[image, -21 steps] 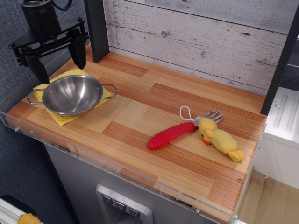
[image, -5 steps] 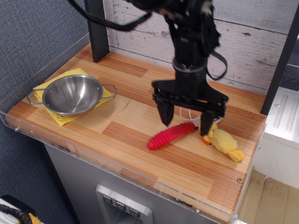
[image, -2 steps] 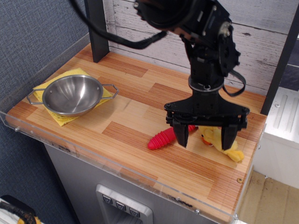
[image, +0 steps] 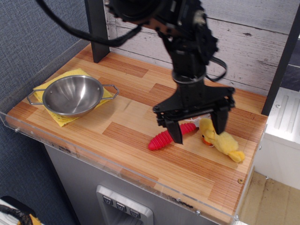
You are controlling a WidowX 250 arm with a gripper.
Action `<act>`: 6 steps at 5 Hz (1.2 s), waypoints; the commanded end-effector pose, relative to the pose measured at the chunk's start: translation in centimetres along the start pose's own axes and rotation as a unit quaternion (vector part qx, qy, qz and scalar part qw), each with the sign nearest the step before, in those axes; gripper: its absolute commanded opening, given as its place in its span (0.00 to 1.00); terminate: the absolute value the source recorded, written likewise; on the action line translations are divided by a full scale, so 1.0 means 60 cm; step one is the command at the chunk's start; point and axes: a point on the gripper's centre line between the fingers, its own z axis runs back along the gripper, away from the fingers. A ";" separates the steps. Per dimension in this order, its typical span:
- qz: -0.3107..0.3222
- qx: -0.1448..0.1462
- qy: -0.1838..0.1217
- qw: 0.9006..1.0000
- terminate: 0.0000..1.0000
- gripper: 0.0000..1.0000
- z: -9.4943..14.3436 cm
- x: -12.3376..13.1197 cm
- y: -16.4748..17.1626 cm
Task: Move the toy just behind the vessel
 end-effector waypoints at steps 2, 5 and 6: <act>0.113 -0.035 -0.019 0.993 0.00 1.00 0.001 -0.022 -0.017; 0.118 -0.022 -0.021 0.993 0.00 1.00 -0.055 -0.027 -0.051; 0.114 -0.020 -0.029 0.993 0.00 0.00 -0.069 -0.025 -0.052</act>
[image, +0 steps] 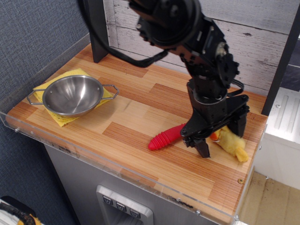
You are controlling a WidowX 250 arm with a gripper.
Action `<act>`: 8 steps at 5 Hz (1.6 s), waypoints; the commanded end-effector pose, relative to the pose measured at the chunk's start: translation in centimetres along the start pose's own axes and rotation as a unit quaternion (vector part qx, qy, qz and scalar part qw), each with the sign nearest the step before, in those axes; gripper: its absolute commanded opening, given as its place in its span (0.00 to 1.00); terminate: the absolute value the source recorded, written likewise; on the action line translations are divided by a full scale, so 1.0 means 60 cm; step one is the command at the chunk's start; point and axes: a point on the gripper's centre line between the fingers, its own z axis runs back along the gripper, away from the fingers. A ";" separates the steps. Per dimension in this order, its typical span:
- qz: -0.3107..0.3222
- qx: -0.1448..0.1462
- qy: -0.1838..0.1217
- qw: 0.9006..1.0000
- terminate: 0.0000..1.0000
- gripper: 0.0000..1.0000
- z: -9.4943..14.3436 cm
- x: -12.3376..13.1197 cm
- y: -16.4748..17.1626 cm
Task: Move the toy just behind the vessel
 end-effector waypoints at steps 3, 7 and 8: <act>-0.011 -0.013 -0.019 1.000 0.00 0.00 0.019 -0.008 0.017; 0.031 -0.011 -0.092 0.995 0.00 0.00 0.144 0.132 0.033; 0.047 0.004 -0.095 0.994 0.00 0.00 0.126 0.174 0.042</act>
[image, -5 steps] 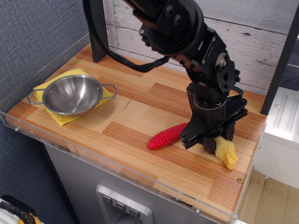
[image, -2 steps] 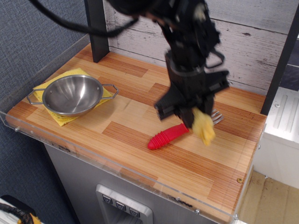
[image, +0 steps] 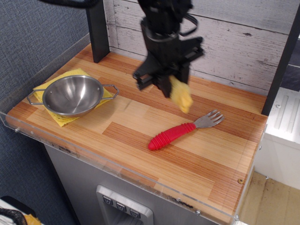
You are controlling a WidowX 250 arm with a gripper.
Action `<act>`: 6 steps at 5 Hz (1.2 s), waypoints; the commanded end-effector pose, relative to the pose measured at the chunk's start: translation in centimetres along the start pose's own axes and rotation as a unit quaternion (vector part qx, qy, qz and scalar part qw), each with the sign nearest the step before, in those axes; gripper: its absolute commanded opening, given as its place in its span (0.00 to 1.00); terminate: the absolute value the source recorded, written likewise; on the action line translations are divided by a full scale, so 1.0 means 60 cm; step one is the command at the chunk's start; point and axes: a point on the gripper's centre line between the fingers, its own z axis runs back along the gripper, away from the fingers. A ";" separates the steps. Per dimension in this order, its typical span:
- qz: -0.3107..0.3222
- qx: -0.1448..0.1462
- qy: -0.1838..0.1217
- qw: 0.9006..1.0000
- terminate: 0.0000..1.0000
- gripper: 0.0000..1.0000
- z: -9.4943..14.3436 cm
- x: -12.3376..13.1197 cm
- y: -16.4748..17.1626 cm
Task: Move the toy just behind the vessel
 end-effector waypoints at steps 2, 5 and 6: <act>0.029 0.011 -0.004 0.999 0.00 0.00 -0.045 0.068 -0.002; 0.025 0.053 0.004 0.998 0.00 0.00 -0.108 0.083 0.031; 0.024 0.057 0.003 0.998 0.00 1.00 -0.100 0.079 0.023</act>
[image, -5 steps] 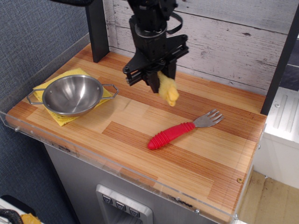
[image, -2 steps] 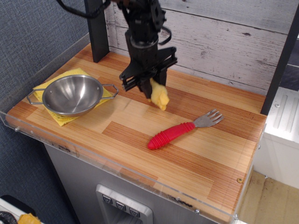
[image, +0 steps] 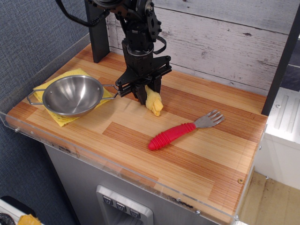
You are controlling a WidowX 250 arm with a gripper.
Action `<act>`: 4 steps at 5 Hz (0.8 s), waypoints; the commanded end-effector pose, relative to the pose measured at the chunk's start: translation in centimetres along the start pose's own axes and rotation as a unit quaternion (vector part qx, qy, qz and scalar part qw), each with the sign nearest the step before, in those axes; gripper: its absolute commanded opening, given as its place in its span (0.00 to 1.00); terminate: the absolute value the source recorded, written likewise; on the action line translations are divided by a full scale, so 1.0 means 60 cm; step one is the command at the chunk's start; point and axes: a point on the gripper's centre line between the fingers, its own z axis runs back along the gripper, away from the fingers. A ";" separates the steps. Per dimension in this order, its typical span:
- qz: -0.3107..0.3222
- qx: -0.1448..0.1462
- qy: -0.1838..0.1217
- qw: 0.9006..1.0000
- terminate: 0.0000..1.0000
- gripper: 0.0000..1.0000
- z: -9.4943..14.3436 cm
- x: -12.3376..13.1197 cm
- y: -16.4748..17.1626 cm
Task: Move the toy just behind the vessel
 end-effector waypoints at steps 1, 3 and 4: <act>0.003 -0.008 -0.012 1.000 0.00 1.00 0.027 -0.012 -0.002; 0.001 -0.015 -0.015 1.000 0.00 1.00 0.041 -0.015 -0.003; 0.004 -0.039 -0.004 0.999 1.00 1.00 0.064 -0.011 -0.001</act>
